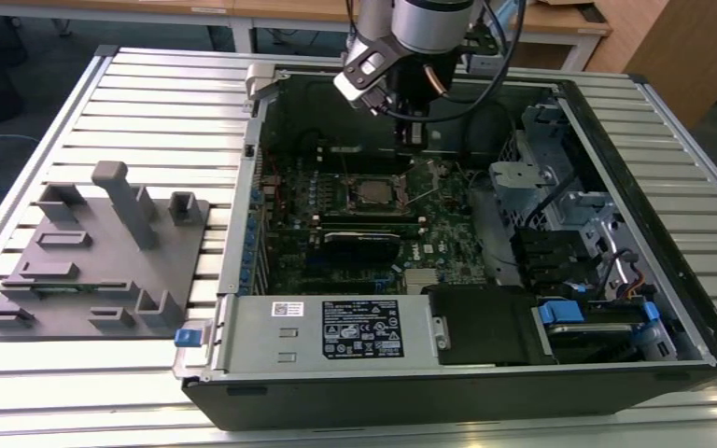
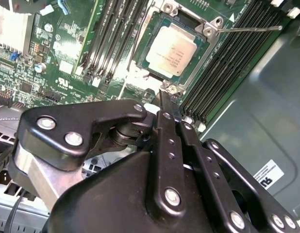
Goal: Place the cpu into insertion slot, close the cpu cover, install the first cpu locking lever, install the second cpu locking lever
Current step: 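Close the cpu cover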
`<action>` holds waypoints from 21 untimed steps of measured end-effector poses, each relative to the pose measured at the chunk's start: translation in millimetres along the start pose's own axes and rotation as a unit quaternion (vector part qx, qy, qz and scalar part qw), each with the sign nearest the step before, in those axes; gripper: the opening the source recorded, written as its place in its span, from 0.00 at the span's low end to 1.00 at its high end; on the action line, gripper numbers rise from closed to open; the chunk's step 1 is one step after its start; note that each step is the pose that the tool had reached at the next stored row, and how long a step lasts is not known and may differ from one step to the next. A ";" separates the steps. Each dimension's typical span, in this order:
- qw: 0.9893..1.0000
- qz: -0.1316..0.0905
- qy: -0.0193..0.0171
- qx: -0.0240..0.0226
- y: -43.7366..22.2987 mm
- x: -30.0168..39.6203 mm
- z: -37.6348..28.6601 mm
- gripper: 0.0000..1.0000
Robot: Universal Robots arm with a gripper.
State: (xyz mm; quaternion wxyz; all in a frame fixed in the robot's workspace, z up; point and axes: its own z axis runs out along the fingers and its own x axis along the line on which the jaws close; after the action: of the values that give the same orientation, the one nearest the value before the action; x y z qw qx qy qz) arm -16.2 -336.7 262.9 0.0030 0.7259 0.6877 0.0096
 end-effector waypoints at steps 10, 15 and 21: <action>1.000 0.000 0.000 0.000 5.0 0.3 0.1 0.10; 1.000 0.000 0.000 0.000 6.5 0.4 0.1 0.10; 1.000 0.000 0.000 0.000 8.3 0.5 0.2 0.10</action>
State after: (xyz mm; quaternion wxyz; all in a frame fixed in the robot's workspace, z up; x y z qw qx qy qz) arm -7.8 -336.6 262.8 0.0030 0.7259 0.6877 0.0097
